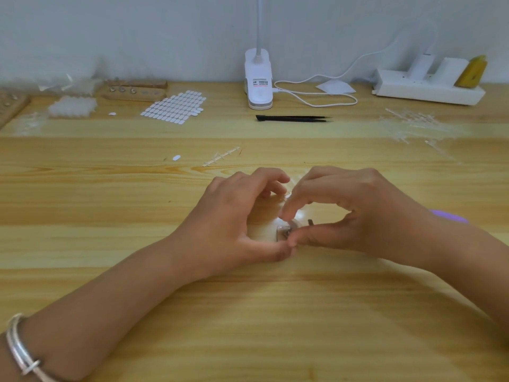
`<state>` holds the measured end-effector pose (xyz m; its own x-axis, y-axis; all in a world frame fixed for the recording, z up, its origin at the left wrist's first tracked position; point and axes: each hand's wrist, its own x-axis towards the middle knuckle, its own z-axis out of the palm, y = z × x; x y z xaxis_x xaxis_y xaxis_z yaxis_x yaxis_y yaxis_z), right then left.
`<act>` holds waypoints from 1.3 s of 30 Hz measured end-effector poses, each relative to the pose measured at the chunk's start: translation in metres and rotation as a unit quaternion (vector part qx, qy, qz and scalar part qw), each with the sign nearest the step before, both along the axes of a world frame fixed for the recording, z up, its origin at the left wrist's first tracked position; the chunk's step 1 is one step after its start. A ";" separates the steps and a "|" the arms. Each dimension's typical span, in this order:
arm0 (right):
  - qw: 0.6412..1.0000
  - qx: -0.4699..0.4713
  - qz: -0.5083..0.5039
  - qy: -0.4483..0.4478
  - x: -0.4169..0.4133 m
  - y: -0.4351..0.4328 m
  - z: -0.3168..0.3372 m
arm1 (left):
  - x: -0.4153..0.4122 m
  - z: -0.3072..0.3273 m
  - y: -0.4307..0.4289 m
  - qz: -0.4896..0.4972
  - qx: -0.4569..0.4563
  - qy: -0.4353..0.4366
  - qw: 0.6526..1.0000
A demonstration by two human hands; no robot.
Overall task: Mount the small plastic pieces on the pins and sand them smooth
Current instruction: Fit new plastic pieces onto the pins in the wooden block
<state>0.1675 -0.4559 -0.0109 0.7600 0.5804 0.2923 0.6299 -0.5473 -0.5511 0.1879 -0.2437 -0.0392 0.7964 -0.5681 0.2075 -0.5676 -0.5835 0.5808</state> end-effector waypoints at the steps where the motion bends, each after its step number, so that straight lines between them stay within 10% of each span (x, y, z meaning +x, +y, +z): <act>1: 1.000 0.002 -0.003 0.009 0.000 0.000 0.000 | 0.000 0.000 0.000 -0.002 0.001 0.001 1.000; 21: 0.990 0.102 -0.099 0.013 0.009 -0.019 0.017 | -0.001 -0.001 0.001 -0.027 0.070 -0.058 0.996; 29: 0.983 -0.014 -0.133 0.123 0.028 -0.041 -0.001 | -0.005 0.002 -0.002 -0.030 0.077 -0.076 0.994; 39: 0.993 -0.077 -0.084 0.026 0.033 -0.035 -0.005 | -0.006 0.003 -0.003 -0.029 0.069 -0.074 0.994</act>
<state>0.2001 -0.4910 -0.0163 0.8615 0.4792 0.1680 0.4957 -0.7221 -0.4826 0.1822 -0.2466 -0.0360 0.7285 -0.6430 0.2361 -0.6753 -0.6164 0.4050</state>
